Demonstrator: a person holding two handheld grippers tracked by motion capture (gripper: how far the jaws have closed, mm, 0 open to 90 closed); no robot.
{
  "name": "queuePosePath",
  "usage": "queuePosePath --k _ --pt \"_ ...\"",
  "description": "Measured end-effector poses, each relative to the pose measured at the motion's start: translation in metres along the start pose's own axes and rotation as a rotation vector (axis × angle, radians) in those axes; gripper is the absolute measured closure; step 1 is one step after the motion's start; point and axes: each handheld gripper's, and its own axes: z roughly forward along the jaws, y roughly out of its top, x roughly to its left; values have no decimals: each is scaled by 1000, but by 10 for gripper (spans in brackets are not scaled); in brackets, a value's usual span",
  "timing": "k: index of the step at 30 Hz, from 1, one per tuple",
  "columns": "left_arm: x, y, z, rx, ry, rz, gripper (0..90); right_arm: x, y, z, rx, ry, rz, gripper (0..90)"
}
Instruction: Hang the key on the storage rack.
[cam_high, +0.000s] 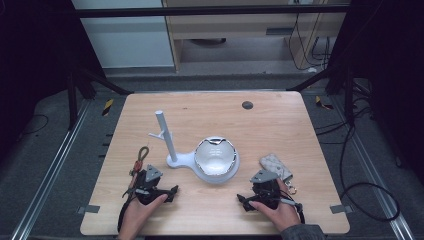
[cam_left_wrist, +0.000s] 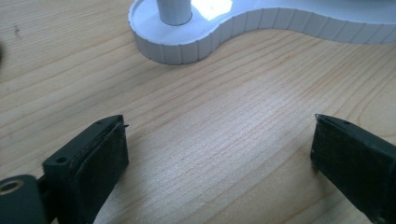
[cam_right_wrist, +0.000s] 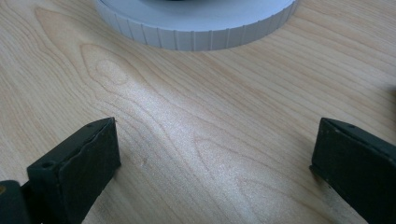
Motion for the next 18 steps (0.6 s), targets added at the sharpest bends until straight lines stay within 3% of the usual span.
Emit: queuePosePath --k 6,10,13,14,18 --pt "2 -3 -4 -16 -30 0 37 0 0 0 1 -1 1 8" --pt "-1 0 -13 -39 -22 37 61 0 0 1 -1 0 2 6" --pt "1 5 -21 -23 -9 57 83 0 1 1 0 -2 4 6" --pt "5 10 -26 -10 18 60 83 0 1 1 1 -1 7 6" --pt "24 30 -39 41 50 43 82 -1 3 3 1 -10 6 5"
